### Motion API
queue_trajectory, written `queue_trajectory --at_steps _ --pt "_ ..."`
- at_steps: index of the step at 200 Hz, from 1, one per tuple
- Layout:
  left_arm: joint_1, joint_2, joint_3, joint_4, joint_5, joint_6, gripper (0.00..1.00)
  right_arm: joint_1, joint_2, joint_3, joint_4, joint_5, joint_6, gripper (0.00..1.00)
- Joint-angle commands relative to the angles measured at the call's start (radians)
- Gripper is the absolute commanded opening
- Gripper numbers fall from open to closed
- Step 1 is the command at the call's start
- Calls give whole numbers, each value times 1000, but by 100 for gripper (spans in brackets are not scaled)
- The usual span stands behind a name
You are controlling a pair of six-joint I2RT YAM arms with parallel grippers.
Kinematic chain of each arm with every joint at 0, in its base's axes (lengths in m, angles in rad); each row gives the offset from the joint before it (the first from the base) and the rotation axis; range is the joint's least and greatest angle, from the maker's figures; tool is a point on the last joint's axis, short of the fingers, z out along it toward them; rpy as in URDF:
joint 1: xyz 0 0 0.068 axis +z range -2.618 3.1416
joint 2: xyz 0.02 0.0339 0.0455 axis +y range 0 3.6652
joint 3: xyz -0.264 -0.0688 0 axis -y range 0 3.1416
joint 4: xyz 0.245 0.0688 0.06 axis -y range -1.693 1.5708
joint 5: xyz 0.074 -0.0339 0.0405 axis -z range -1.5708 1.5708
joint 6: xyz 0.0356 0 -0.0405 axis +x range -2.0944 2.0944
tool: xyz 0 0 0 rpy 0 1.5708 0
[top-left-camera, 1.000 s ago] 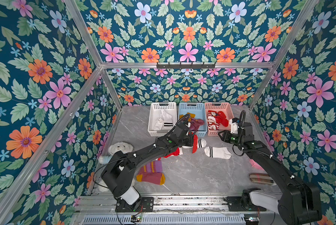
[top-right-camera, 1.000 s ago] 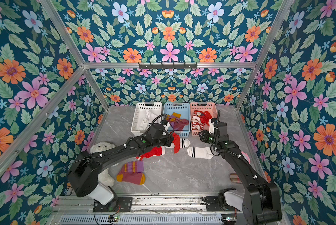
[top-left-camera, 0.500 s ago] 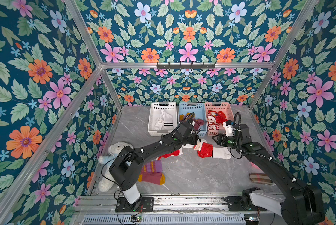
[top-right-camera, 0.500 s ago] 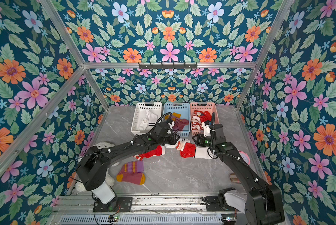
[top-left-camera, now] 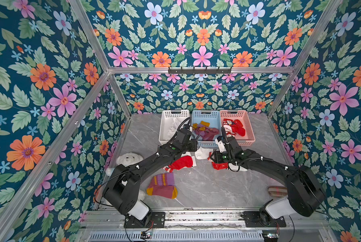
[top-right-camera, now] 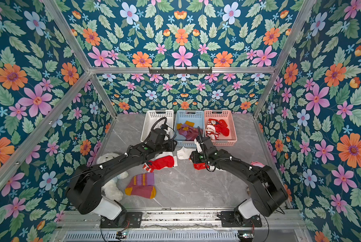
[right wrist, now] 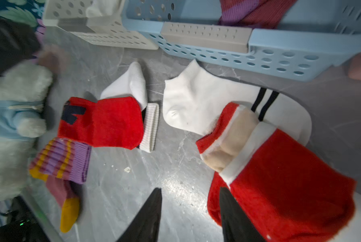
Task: Sort the socks into the basket by color
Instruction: Pick up the sock at the center of the board.
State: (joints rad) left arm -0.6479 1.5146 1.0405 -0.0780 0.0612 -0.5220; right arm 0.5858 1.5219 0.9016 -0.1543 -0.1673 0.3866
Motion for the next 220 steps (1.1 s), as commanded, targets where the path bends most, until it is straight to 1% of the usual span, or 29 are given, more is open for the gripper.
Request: queue_trajectory --at_steps 1,19,28,57,92,118,135,148,155,161,165,182,201,220 --pt "32 -44 -27 -1 -11 21 35 48 66 47 -16 174 -7 48" --pt "53 -68 -47 1 -13 26 36 93 127 97 -49 282 -15 48" --pt "59 -72 -53 1 -12 31 36 110 180 120 -56 320 -18 48" --pt "65 -62 -61 7 5 30 36 140 264 187 -100 430 -14 47" --pt "67 -58 -68 14 12 31 36 150 325 218 -111 465 0 46" --pt "69 -60 -71 17 14 36 36 151 348 232 -111 462 -3 43" --pt "71 -60 -74 17 14 38 36 151 361 243 -115 452 -5 38" --pt "73 -59 -76 17 14 38 36 150 367 246 -111 446 -5 32" --pt "73 -60 -77 16 14 38 36 150 368 247 -111 443 -5 26" --pt "73 -62 -77 17 14 37 36 150 366 247 -110 442 -5 17" --pt "73 -61 -79 17 14 37 36 151 365 246 -110 442 -3 13" --pt "74 -62 -79 18 11 37 36 150 355 244 -109 436 0 0" --pt "78 -60 -74 22 15 38 36 151 327 246 -125 431 -4 0" --pt "77 -62 -69 26 15 38 36 151 263 239 -141 431 -15 0"
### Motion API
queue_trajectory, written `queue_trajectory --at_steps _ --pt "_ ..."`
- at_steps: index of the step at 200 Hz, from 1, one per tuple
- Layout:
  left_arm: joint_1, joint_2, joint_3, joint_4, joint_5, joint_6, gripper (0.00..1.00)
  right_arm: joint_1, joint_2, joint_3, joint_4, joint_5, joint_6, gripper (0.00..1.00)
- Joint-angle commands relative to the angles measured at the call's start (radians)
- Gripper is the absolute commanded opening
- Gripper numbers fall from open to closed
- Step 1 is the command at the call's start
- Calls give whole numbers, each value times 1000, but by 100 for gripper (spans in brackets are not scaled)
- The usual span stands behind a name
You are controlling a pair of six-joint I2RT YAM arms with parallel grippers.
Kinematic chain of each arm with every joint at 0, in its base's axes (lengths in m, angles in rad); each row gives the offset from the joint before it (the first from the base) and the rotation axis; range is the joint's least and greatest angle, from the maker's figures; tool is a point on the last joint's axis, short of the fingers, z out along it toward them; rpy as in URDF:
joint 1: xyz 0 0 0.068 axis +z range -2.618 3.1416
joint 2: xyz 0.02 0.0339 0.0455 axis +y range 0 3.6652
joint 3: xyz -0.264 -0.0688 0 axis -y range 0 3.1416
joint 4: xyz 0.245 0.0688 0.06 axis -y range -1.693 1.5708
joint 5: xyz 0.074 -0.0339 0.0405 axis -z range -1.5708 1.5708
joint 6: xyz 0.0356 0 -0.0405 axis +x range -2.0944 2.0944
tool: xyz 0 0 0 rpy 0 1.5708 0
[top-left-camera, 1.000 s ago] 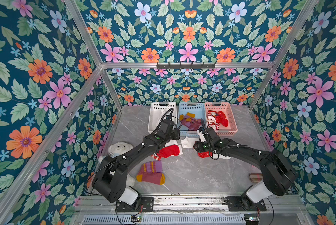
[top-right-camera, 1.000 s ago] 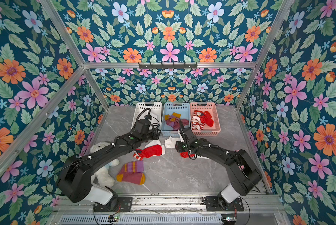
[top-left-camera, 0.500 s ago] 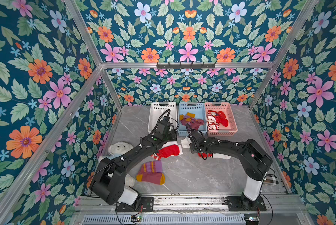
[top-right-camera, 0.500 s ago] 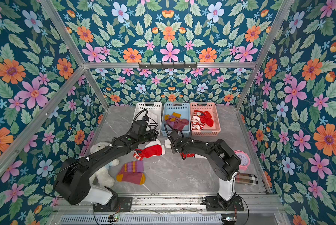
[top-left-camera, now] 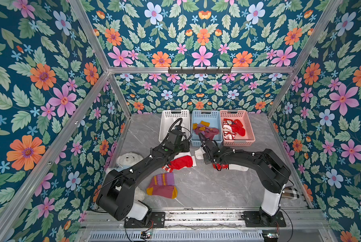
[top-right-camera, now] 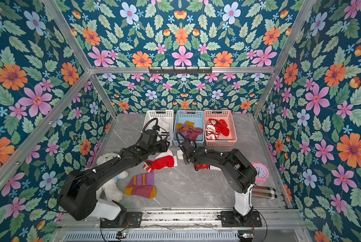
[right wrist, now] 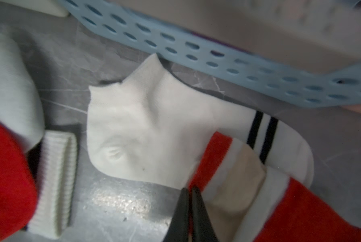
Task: Sort the socks into the basket by color
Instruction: Pick up the sock at the center of the board, then place the sock in the bin.
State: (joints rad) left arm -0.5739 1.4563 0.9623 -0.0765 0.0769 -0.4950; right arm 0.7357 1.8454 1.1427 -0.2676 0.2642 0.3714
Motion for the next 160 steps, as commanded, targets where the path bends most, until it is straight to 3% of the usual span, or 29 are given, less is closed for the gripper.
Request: queue_trajectory --at_steps 1,84,160 --pt "3 -4 10 24 0 12 36 1 -64 -2 -31 0 -1 0" --pt "8 -3 25 26 4 20 36 -59 -421 83 -195 -29 -104 0" --pt "10 -32 2 36 6 11 36 -252 -464 306 -224 -146 -214 0"
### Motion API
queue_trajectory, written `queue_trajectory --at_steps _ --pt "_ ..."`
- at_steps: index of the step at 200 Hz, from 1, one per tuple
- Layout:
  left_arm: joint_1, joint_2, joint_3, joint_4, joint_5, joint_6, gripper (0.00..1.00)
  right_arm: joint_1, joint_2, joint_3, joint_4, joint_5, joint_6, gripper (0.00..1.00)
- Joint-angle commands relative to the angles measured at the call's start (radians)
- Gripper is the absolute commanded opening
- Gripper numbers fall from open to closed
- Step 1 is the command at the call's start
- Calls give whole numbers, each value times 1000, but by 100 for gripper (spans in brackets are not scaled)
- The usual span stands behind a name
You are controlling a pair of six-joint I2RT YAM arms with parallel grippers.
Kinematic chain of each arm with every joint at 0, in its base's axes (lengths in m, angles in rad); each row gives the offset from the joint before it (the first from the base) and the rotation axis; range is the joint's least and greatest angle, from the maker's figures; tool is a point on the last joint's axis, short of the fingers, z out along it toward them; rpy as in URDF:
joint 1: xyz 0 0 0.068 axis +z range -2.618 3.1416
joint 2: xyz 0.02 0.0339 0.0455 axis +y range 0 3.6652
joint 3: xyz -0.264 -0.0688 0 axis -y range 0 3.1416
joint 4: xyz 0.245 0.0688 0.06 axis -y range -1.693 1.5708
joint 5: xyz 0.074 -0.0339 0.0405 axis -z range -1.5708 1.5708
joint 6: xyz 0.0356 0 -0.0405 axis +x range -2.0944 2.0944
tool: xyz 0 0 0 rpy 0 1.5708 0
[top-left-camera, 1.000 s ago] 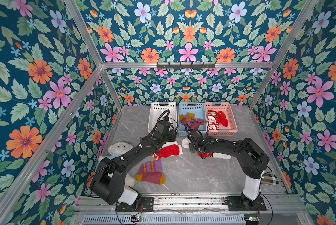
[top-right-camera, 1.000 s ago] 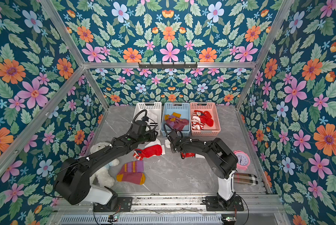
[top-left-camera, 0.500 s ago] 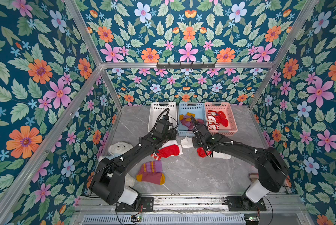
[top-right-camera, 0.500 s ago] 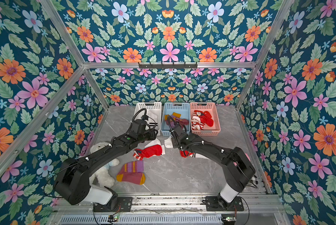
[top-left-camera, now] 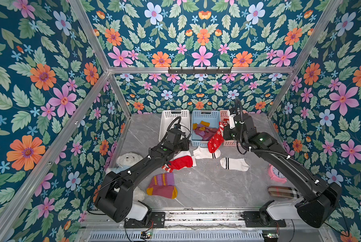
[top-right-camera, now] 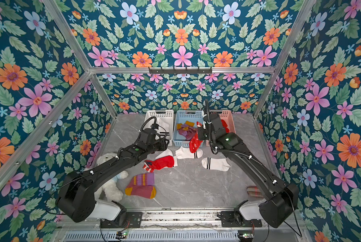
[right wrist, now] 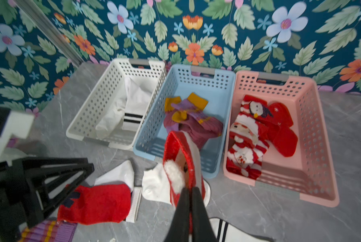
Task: Sort the socks into the basket by color
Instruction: Place the sock in the bin.
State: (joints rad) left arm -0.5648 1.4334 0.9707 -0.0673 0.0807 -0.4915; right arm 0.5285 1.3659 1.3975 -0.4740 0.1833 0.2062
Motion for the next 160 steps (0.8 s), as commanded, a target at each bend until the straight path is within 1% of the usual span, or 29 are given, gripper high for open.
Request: queue_trajectory --at_steps 1,65,94,119,160 --pt "0 -10 -7 27 2 7 36 -47 17 55 -18 -67 -50 0" --pt "0 -57 -44 18 -23 -4 37 -193 112 188 -33 -184 -76 0" --pt "0 -74 -54 14 -33 -8 37 -240 150 195 -24 -232 -77 0" --pt "1 -83 -60 11 -39 -12 37 -286 185 192 -9 -311 -53 0" --pt "1 -88 -69 8 -46 -22 37 -345 252 188 22 -359 -32 0"
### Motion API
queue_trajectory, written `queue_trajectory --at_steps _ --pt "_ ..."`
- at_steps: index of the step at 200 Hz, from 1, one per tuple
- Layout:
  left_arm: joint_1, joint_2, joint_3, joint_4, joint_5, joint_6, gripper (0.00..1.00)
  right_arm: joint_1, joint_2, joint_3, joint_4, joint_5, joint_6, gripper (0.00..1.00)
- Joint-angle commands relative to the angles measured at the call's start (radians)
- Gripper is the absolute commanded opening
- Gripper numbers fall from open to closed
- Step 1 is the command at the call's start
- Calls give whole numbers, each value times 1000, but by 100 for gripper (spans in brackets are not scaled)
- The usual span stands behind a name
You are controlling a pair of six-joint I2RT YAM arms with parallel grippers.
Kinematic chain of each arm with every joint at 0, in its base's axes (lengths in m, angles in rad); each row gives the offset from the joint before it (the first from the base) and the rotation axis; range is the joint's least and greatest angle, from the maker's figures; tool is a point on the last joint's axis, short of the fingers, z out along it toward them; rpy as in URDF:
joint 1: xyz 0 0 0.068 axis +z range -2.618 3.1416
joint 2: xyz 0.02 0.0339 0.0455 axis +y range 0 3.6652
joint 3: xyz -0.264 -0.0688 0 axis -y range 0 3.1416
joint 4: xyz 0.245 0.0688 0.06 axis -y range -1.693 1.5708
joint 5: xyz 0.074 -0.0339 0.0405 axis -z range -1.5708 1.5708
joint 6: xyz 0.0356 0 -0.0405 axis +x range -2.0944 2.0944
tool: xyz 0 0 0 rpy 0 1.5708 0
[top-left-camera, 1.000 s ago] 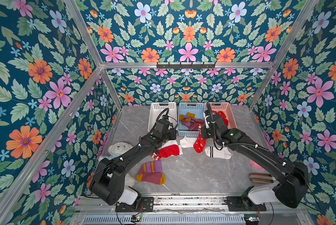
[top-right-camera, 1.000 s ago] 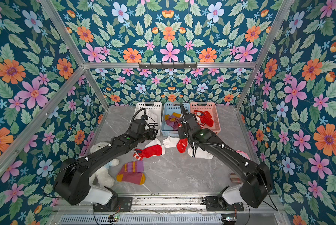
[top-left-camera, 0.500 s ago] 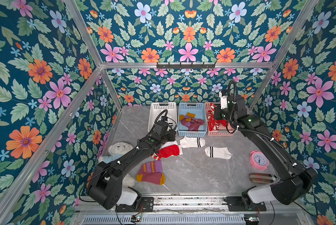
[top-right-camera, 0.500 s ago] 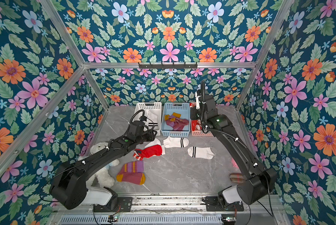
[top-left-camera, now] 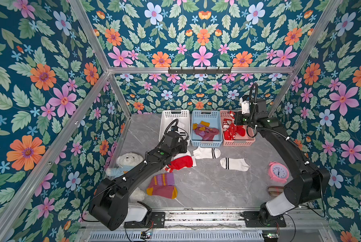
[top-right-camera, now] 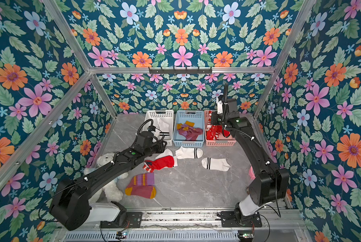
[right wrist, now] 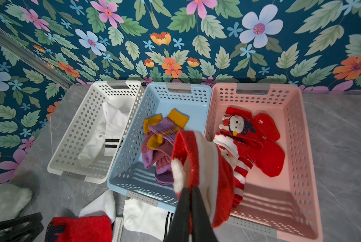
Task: Sort the socks into the basket by color
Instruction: Place the sock in the bin.
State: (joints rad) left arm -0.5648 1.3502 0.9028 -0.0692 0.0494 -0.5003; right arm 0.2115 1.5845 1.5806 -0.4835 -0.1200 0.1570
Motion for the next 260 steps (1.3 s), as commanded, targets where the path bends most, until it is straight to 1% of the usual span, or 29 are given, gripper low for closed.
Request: queue_trajectory --at_steps 1,18,23,36,55,76,119,133,179,202,219,224,242,260 --pt "1 -5 -1 8 -15 -13 37 -30 34 4 31 -58 19 0" --pt "1 -10 -1 3 -20 -12 37 -62 65 18 42 -80 22 0" --pt "0 -12 -1 1 -22 -12 37 -70 110 24 47 -89 22 0" --pt "1 -14 0 -4 -28 -12 37 -104 163 51 54 -143 19 0" --pt "0 -16 2 -12 -29 -13 37 -160 245 96 63 -202 54 0" --pt "0 -23 -4 -21 -37 -17 37 -204 317 126 89 -245 75 0" --pt "0 -39 -19 -29 -56 -23 37 -234 505 315 7 -276 74 0" --pt "0 -39 -19 -29 -60 -22 37 -235 559 374 -18 -262 73 0" --pt "1 -25 -18 -17 -49 -25 37 -235 698 531 -111 -144 61 0" --pt "0 -20 -17 -15 -47 -21 37 -236 751 600 -163 -81 53 0" --pt "0 -18 -16 -15 -47 -18 37 -236 775 639 -190 -58 46 0" --pt "0 -18 -16 -15 -46 -18 37 -235 778 650 -198 -52 42 4" --pt "1 -18 -18 -15 -46 -17 37 -236 779 679 -215 -37 33 23" --pt "0 -16 -18 -14 -46 -14 38 -236 759 688 -221 -35 29 34"
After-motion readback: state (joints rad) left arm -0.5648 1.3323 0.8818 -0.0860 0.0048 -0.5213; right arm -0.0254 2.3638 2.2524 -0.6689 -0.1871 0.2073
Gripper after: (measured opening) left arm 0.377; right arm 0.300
